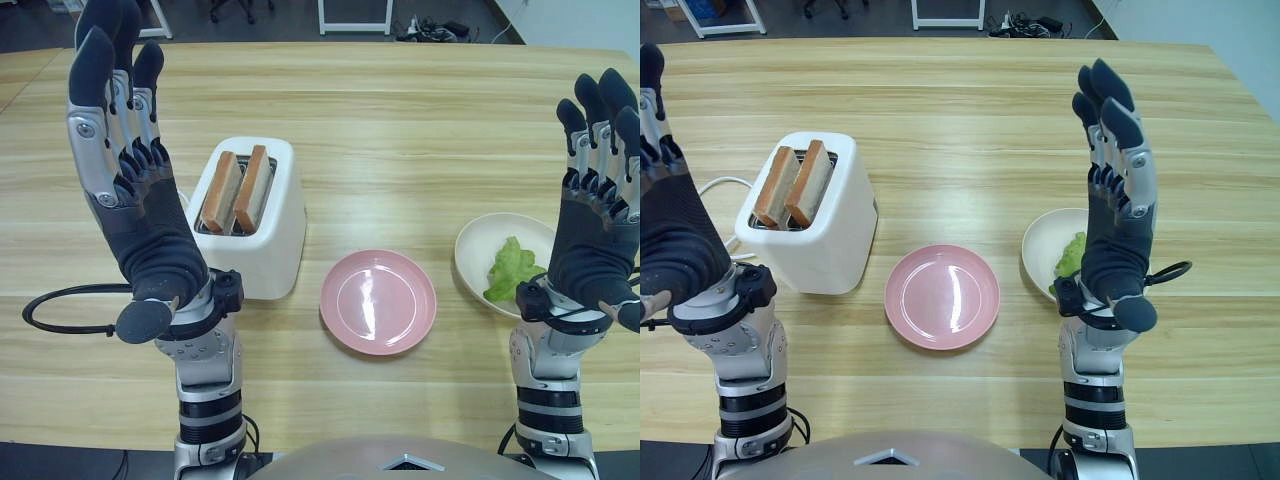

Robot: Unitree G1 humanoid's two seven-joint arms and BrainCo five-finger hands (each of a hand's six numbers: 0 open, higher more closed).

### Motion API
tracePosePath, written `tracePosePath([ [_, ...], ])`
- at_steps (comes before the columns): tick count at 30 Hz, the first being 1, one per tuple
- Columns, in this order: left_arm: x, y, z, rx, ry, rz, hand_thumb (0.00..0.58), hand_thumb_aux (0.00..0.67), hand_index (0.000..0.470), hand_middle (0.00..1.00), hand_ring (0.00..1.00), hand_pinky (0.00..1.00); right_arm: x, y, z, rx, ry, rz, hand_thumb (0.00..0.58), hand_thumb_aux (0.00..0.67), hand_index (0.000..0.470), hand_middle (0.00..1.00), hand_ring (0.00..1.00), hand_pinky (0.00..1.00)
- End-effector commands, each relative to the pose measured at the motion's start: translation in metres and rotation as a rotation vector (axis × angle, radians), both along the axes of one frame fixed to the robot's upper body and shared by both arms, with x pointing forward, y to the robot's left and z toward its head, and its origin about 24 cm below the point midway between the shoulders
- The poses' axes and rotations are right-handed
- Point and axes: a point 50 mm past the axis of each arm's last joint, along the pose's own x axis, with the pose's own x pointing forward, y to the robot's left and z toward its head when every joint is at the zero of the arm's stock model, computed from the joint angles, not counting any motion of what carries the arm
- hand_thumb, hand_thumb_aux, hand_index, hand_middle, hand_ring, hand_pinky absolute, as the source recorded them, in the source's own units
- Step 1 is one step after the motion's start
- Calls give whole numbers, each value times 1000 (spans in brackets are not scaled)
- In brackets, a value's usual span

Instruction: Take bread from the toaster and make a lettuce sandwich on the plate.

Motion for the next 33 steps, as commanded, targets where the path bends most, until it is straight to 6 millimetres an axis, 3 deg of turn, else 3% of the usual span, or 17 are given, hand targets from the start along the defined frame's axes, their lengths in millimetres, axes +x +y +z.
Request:
tracePosePath([
  [1, 1, 2, 0, 2, 3, 38, 0, 0, 0, 0, 0, 0, -2, -3, 0, 8, -19, -43, 0, 0, 0, 0, 0, 0],
  [8, 2, 4, -2, 17, 30, 60, 0, 0, 0, 0, 0, 0, -4, -2, -1, 7, -25, -51, 0, 0, 0, 0, 0, 0],
  [11, 7, 11, -3, 82, 54, 213, 0, 0, 0, 0, 0, 0, -5, 0, -3, 3, -19, -21, 0, 0, 0, 0, 0, 0],
  [18, 26, 99, -19, 466, 408, 774, 0, 0, 0, 0, 0, 0, -10, 2, -7, -2, -8, 13, 0, 0, 0, 0, 0, 0],
  [22, 25, 125, -38, 668, 628, 912, 0, 0, 0, 0, 0, 0, -9, 3, -9, -3, -3, 22, 0, 0, 0, 0, 0, 0],
  [26, 28, 122, -65, 812, 797, 865, 0, 0, 0, 0, 0, 0, -10, 3, -10, -17, -5, 15, 0, 0, 0, 0, 0, 0],
  [28, 30, 117, -73, 851, 835, 833, 27, 16, 11, 0, 0, 0, -11, 2, -10, -21, -5, 12, 0, 0, 0, 0, 0, 0],
  [30, 32, 114, -77, 871, 856, 813, 87, 53, 37, 0, 0, 0, -11, 1, -10, -24, -4, 8, 0, 0, 0, 0, 0, 0],
  [33, 34, 112, -79, 875, 865, 803, 83, 50, 35, 0, 0, 0, -11, 1, -11, -26, -1, 1, 0, 0, 0, 0, 0, 0],
])
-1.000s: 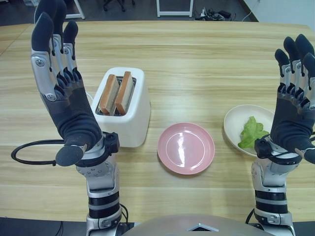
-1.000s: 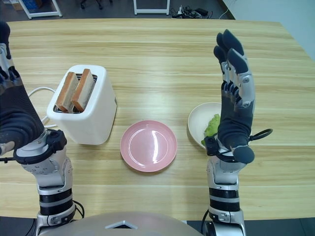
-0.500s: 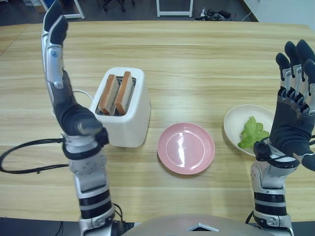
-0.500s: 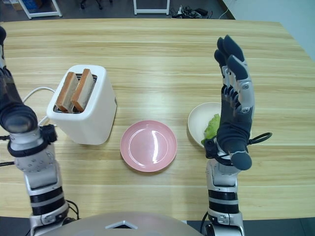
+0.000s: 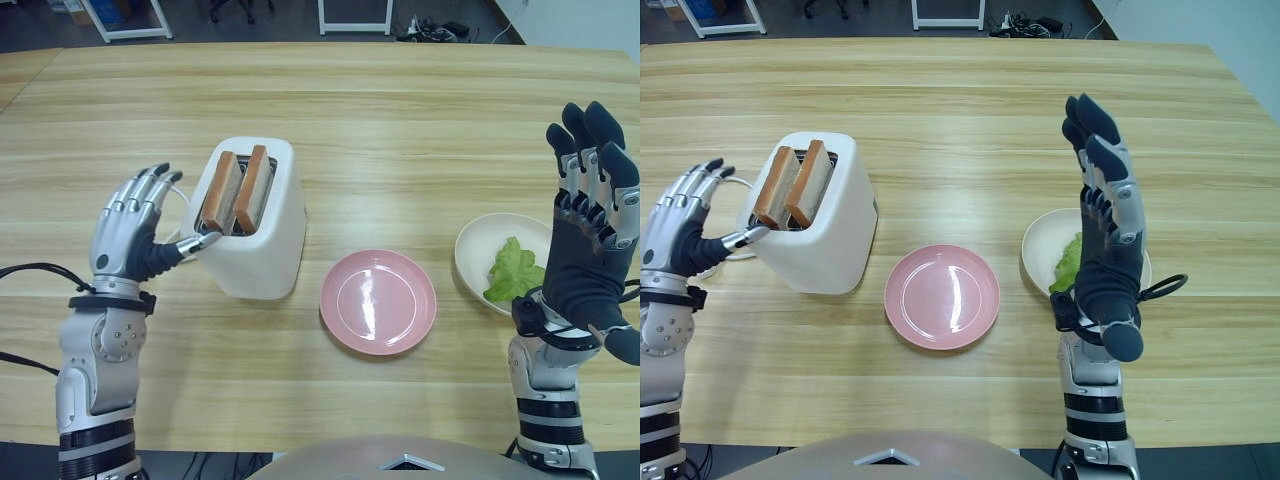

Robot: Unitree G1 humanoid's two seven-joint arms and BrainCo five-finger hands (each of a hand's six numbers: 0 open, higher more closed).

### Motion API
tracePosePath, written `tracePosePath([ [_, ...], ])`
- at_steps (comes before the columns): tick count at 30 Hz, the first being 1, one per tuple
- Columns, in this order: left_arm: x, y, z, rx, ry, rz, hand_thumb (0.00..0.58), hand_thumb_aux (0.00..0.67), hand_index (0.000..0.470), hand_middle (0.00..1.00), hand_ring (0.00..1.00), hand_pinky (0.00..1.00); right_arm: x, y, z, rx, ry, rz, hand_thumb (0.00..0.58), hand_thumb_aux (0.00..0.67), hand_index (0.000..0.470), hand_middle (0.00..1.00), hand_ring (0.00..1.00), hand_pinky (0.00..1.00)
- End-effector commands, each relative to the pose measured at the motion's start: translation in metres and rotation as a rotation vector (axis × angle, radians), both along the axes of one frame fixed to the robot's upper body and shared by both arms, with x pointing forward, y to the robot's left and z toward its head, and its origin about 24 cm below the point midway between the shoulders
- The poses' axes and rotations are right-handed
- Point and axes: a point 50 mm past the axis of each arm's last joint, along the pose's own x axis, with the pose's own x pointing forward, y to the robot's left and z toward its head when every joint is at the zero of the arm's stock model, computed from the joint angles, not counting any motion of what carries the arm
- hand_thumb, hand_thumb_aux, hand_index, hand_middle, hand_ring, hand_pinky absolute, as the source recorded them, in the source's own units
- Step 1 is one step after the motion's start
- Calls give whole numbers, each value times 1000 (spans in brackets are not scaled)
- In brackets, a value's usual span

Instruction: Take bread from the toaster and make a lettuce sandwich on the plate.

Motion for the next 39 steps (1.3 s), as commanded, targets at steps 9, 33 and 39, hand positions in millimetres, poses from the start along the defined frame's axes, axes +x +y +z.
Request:
tracePosePath([
  [9, 12, -1, -8, 24, 43, 20, 223, 145, 101, 0, 0, 0, 1, -2, -5, -9, 12, -24, 0, 0, 0, 0, 0, 0],
  [33, 31, -22, -13, -236, 67, -89, 580, 670, 470, 0, 0, 0, -7, -10, -11, 2, 35, -75, 0, 0, 0, 0, 0, 0],
  [39, 25, -19, 15, -355, -109, -83, 580, 670, 470, 0, 0, 0, -7, -10, -11, 2, 39, -75, 0, 0, 0, 0, 0, 0],
])
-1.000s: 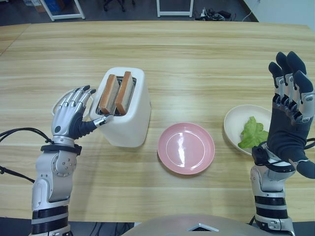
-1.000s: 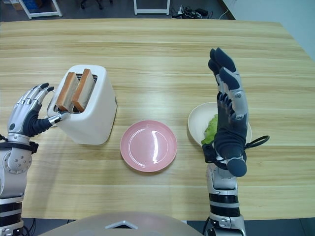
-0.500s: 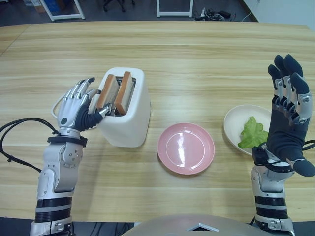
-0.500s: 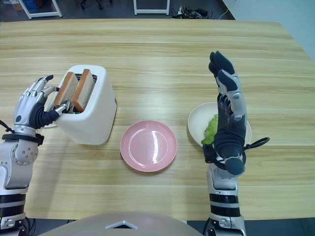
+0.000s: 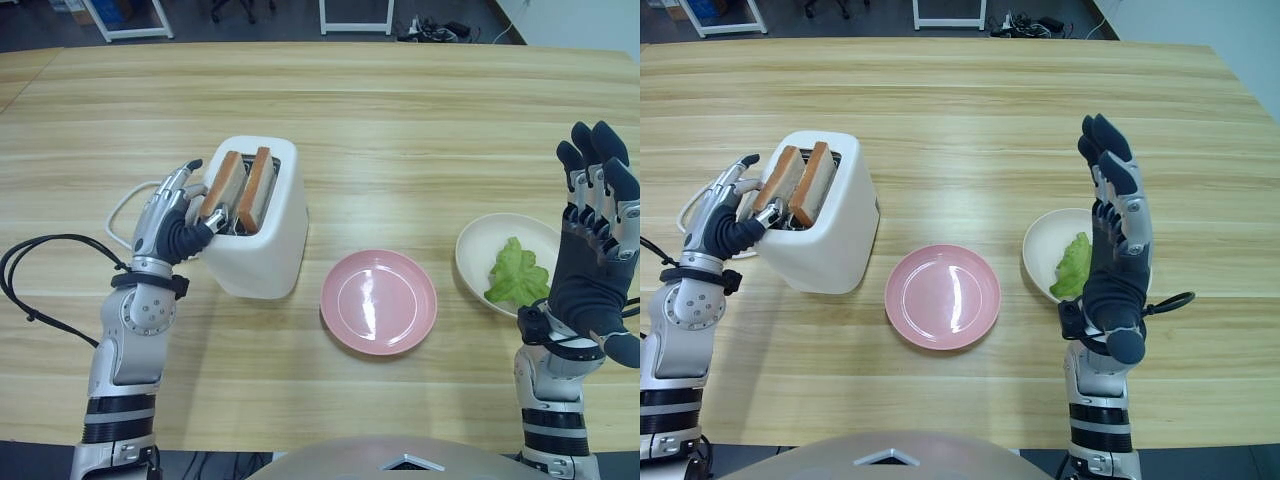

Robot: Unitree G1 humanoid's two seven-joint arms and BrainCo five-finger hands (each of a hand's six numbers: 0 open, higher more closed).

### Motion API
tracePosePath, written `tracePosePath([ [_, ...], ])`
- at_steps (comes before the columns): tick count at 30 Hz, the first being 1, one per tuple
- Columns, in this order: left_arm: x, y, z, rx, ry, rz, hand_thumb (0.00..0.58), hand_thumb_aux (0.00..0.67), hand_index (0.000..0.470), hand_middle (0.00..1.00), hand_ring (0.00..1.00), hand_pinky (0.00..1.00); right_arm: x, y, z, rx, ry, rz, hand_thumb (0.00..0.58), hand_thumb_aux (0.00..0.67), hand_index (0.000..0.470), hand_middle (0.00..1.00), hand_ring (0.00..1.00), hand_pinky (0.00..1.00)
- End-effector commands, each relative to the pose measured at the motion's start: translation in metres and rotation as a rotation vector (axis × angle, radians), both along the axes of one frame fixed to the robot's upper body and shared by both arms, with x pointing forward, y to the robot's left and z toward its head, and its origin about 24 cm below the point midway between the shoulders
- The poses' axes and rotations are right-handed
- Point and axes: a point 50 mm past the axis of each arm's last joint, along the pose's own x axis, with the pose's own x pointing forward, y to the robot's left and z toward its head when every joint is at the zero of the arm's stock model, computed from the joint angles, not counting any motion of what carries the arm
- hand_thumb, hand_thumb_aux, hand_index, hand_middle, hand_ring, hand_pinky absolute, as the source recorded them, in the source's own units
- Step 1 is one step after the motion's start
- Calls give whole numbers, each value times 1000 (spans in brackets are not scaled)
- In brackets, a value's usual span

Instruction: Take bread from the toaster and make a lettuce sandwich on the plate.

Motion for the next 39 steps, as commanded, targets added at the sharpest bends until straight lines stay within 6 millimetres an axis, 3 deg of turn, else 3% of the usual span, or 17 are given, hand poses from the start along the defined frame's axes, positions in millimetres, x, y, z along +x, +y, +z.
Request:
tracePosePath([
  [1, -6, -3, 27, -56, -144, -4, 580, 670, 470, 0, 0, 0, -1, 0, 1, -7, -2, -2, 0, 0, 0, 0, 0, 0],
  [5, -11, -8, 35, -69, -178, -23, 580, 670, 470, 0, 0, 0, 0, 0, 1, -7, -1, -1, 0, 0, 0, 0, 0, 0],
  [6, -10, -10, 33, -78, -162, -41, 580, 670, 470, 725, 725, 725, 0, 0, 0, -6, -1, -1, 0, 0, 0, 0, 0, 0],
  [7, -10, -12, 31, -85, -149, -53, 580, 670, 470, 1000, 1000, 1000, 0, 0, 0, -6, -1, -2, 0, 0, 0, 0, 0, 0],
  [15, -4, -4, 35, -94, -238, 46, 580, 670, 470, 1000, 1000, 1000, 1, 0, 0, -5, 5, -4, 0, 0, 0, 0, 0, 0],
  [23, -12, -3, 69, -132, -489, 44, 580, 670, 470, 1000, 1000, 1000, 3, 1, -1, -7, 8, -6, 0, 0, 0, 0, 0, 0],
  [27, -18, -12, 88, -173, -569, -48, 580, 670, 470, 1000, 1000, 1000, 5, 2, -2, -6, 9, -4, 0, 0, 0, 0, 0, 0],
  [32, -22, -49, 103, -318, -513, -314, 580, 670, 470, 1000, 1000, 1000, 10, 5, -3, 1, 4, 3, 0, 0, 0, 0, 0, 0],
  [34, -18, -66, 98, -365, -425, -410, 580, 670, 470, 1000, 1000, 1000, 12, 6, -3, 6, 1, 3, 0, 0, 0, 0, 0, 0],
  [39, -5, -101, 50, -425, -88, -532, 580, 670, 470, 1000, 1000, 1000, 15, 4, -2, 32, -13, -9, 0, 0, 0, 0, 0, 0],
])
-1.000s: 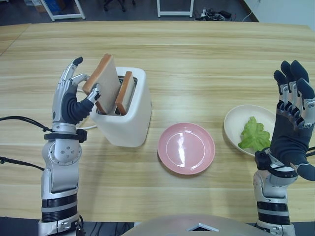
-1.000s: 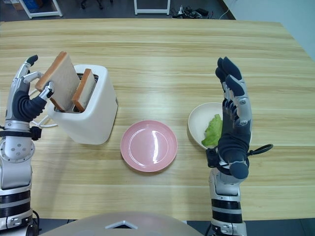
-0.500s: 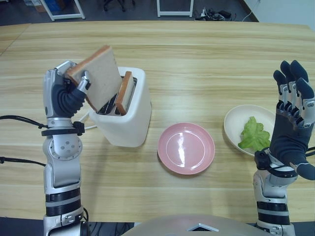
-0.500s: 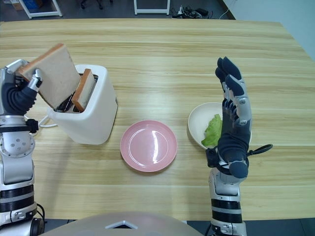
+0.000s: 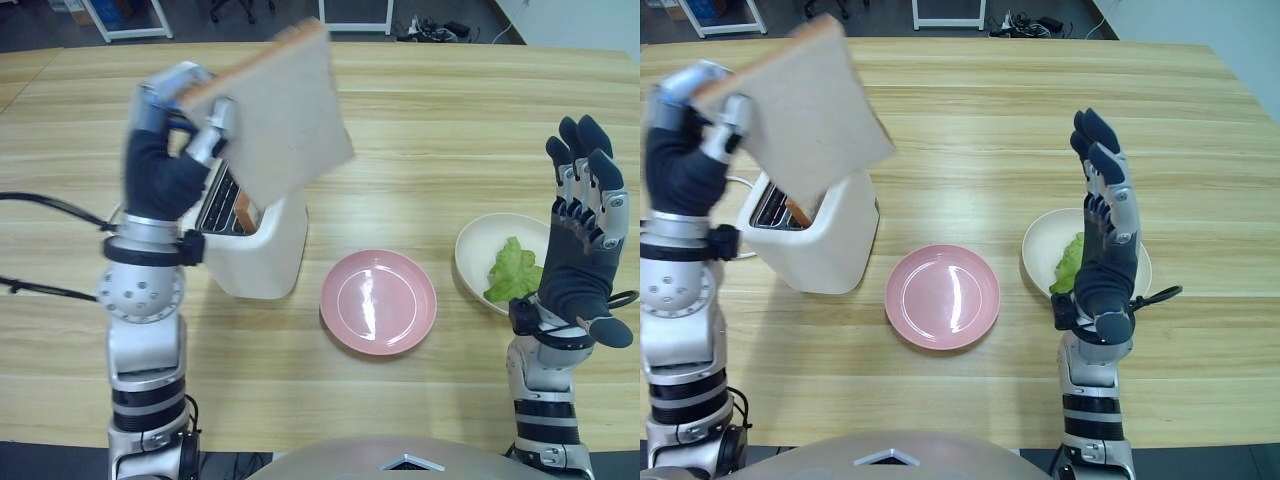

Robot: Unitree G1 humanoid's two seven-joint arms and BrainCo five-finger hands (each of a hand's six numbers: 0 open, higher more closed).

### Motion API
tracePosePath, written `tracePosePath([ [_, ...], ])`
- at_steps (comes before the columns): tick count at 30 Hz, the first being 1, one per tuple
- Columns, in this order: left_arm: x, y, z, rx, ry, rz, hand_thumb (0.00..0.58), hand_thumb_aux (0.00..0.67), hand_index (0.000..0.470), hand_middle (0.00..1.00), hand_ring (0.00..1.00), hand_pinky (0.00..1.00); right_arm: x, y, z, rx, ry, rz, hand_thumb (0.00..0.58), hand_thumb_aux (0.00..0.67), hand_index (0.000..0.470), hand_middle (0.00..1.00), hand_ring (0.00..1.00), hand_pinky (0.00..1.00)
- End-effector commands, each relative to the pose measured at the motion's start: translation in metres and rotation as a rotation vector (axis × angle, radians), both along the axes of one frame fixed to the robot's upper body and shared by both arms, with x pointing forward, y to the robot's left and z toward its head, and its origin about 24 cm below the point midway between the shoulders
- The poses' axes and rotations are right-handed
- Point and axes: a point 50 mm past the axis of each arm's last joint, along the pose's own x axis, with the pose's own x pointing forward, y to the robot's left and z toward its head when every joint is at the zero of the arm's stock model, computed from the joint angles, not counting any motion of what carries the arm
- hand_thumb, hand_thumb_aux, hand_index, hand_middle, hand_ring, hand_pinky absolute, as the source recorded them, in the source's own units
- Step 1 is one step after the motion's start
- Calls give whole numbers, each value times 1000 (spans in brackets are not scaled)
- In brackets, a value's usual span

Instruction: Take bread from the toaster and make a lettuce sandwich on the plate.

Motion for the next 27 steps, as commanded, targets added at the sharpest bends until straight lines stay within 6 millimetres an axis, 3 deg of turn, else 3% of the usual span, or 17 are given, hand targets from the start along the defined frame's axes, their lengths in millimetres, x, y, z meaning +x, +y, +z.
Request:
tracePosePath([
  [1, 8, -18, -42, 35, 243, -86, 580, 670, 470, 1000, 1000, 1000, 3, 0, 2, 7, -14, -7, 0, 0, 0, 0, 0, 0],
  [8, -12, -49, -112, 183, 523, -187, 580, 670, 470, 1000, 1000, 1000, 6, 4, 3, 11, -19, 13, 0, 0, 0, 0, 0, 0],
  [14, -23, -58, -136, 246, 633, -236, 580, 670, 470, 1000, 1000, 1000, 6, 5, 4, 9, -19, 17, 0, 0, 0, 0, 0, 0],
  [19, -20, -60, -150, 311, 641, -196, 580, 670, 470, 1000, 1000, 1000, 6, 5, 4, 7, -18, 22, 0, 0, 0, 0, 0, 0],
  [20, -19, -59, -151, 342, 616, -175, 580, 670, 470, 655, 655, 655, 6, 5, 4, 6, -18, 22, 0, 0, 0, 0, 0, 0],
  [21, -18, -59, -151, 382, 579, -148, 491, 407, 286, 0, 0, 0, 6, 5, 4, 5, -18, 23, 0, 0, 0, 0, 0, 0],
  [22, -17, -59, -151, 414, 546, -127, 75, 45, 31, 0, 0, 0, 6, 5, 4, 4, -18, 24, 0, 0, 0, 0, 0, 0],
  [23, -16, -59, -151, 452, 509, -106, 0, 0, 0, 0, 0, 0, 5, 5, 4, 3, -19, 24, 0, 0, 0, 0, 0, 0],
  [27, -11, -58, -146, 485, 368, -34, 0, 0, 0, 0, 0, 0, 3, 6, 3, -3, -20, 33, 0, 0, 0, 0, 0, 0],
])
